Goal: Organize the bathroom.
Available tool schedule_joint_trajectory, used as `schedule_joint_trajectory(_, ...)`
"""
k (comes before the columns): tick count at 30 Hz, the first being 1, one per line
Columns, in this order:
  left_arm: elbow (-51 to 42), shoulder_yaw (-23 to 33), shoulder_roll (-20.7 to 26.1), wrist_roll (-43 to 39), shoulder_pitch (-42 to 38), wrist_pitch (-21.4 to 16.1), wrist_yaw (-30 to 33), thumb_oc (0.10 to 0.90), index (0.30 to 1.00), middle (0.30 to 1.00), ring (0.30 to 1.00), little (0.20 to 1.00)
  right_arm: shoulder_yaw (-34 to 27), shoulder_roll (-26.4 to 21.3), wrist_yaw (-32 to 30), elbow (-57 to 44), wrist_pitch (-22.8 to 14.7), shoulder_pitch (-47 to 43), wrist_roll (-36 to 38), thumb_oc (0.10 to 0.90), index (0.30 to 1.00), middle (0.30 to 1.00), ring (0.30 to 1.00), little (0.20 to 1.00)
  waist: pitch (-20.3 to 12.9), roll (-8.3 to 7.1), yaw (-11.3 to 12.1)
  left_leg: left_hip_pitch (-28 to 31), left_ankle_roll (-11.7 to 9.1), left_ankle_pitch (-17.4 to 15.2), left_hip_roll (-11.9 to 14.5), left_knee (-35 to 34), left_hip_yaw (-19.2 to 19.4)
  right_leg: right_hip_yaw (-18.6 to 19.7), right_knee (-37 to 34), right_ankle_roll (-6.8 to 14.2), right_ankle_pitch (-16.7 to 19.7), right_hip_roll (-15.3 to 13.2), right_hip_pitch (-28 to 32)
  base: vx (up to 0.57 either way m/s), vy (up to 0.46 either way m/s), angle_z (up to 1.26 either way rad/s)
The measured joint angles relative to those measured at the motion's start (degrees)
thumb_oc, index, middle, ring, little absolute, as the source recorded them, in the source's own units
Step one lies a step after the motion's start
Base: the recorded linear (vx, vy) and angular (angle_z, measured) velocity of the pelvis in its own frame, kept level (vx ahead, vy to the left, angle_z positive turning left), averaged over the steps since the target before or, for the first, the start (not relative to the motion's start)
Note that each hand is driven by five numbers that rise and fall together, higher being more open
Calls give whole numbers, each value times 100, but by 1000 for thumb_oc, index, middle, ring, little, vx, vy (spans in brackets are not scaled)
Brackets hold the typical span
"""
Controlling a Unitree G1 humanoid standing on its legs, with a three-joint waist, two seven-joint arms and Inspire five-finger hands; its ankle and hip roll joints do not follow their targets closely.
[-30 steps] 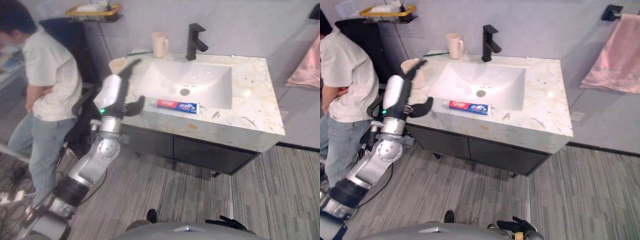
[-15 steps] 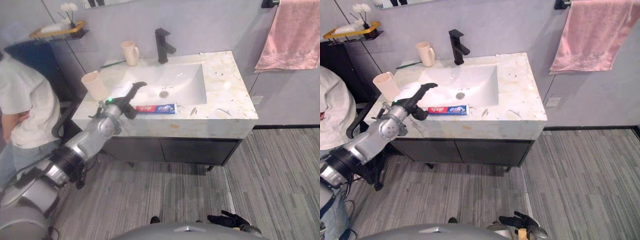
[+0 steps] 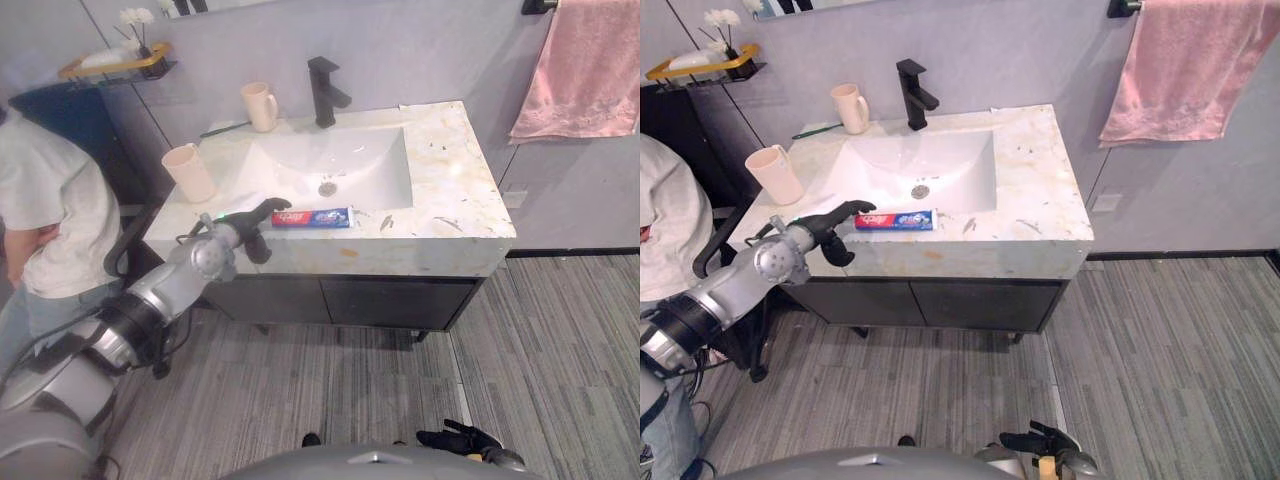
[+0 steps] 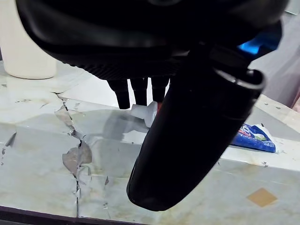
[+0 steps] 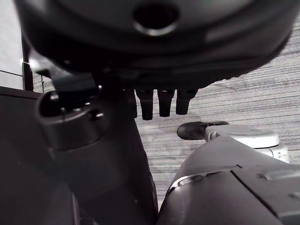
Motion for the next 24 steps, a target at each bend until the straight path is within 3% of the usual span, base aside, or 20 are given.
schedule_joint_trajectory(24, 7, 7, 57, -145, -265, -17, -110, 800, 900, 900, 900, 900, 20, 12, -5, -11, -7, -25, 5, 800, 900, 900, 900, 900, 108, -73, -5, 28, 0, 0, -2, -1, 69, 63, 1, -13, 15, -6, 1, 11, 0, -1)
